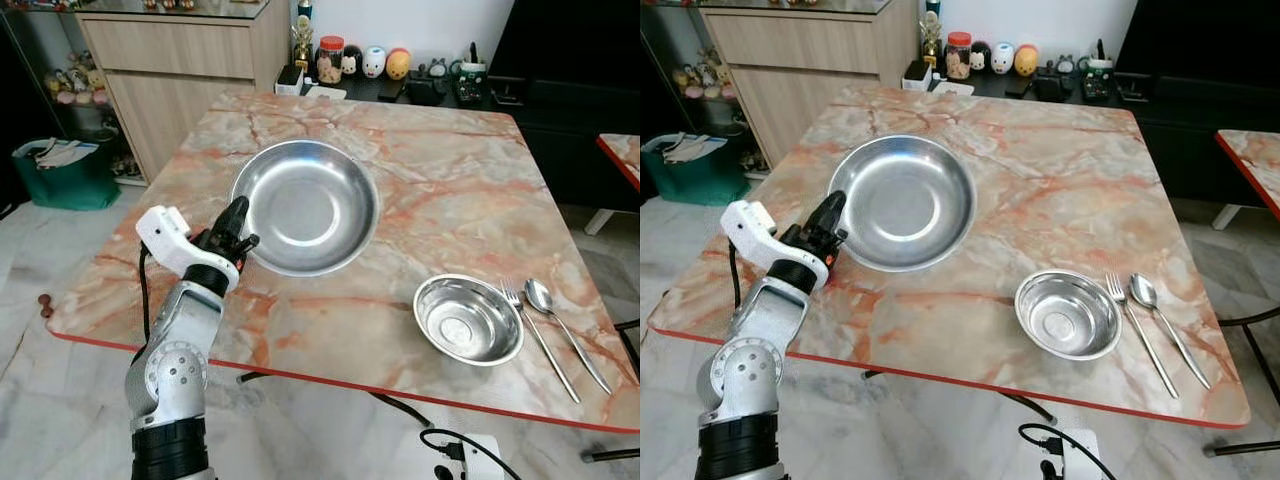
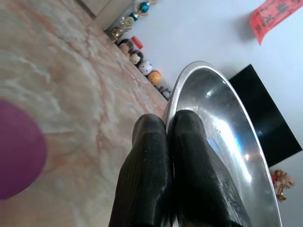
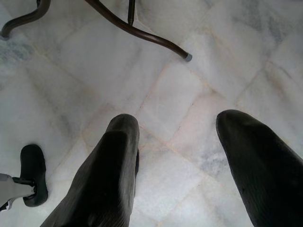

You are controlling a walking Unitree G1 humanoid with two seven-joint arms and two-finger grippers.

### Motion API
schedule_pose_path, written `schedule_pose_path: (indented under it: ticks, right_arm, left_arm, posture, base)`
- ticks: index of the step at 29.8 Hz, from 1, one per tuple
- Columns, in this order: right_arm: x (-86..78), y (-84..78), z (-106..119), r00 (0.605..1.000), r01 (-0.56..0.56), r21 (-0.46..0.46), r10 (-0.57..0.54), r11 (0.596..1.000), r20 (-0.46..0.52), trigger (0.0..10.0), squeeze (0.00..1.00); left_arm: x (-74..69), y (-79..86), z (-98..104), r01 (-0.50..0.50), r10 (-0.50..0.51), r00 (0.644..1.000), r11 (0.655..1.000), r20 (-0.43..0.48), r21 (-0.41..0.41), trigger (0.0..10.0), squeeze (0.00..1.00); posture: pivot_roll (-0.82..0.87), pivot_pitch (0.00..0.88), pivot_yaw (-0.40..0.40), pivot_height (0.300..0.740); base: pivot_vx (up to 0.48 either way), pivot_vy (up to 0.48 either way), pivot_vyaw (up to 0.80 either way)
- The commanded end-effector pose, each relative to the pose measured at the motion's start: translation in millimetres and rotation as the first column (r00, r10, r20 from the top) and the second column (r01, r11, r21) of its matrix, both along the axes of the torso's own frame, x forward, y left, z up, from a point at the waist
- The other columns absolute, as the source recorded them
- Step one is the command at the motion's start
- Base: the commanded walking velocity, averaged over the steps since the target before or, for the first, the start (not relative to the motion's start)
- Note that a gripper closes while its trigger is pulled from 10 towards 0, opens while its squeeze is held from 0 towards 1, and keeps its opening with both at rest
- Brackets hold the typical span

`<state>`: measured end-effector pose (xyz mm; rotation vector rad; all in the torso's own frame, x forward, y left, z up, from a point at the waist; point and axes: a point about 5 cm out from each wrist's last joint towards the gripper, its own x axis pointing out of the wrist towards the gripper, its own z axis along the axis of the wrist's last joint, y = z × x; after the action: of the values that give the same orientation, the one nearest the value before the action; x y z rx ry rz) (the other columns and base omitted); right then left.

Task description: Setting the table

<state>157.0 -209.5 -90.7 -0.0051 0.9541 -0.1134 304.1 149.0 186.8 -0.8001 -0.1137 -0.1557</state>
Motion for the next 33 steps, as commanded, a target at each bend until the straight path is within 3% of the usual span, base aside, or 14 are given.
schedule_pose_path:
  ticks: [1,23,33]
  right_arm:
    - [-1.6,-3.8,-0.2,1.0,0.021,-0.005,-0.021,1.0,-0.008,10.0,0.0]
    - [-1.9,-4.5,-0.3,0.999,0.053,0.006,-0.052,0.999,-0.007,10.0,0.0]
    - [-4.6,-4.8,-1.4,0.988,0.155,0.044,-0.155,0.987,-0.004,10.0,0.0]
  left_arm:
    - [-3.2,-0.9,9.5,0.002,-0.002,0.999,1.0,0.035,-0.001,10.0,0.0]
    - [-1.1,0.5,11.4,-0.017,0.016,0.999,1.0,0.038,0.026,10.0,0.0]
    - [-0.8,-2.9,15.1,-0.011,0.009,0.998,0.999,0.058,0.032,10.0,0.0]
  posture:
    - [0.13,0.0,-0.066,0.74]
    - [0.13,0.0,-0.065,0.74]
    - [0.13,0.0,-0.065,0.74]
  base:
    - [0.0,0.0,0.0]
    - [0.0,0.0,0.0]
    - [0.0,-0.134,0.0]
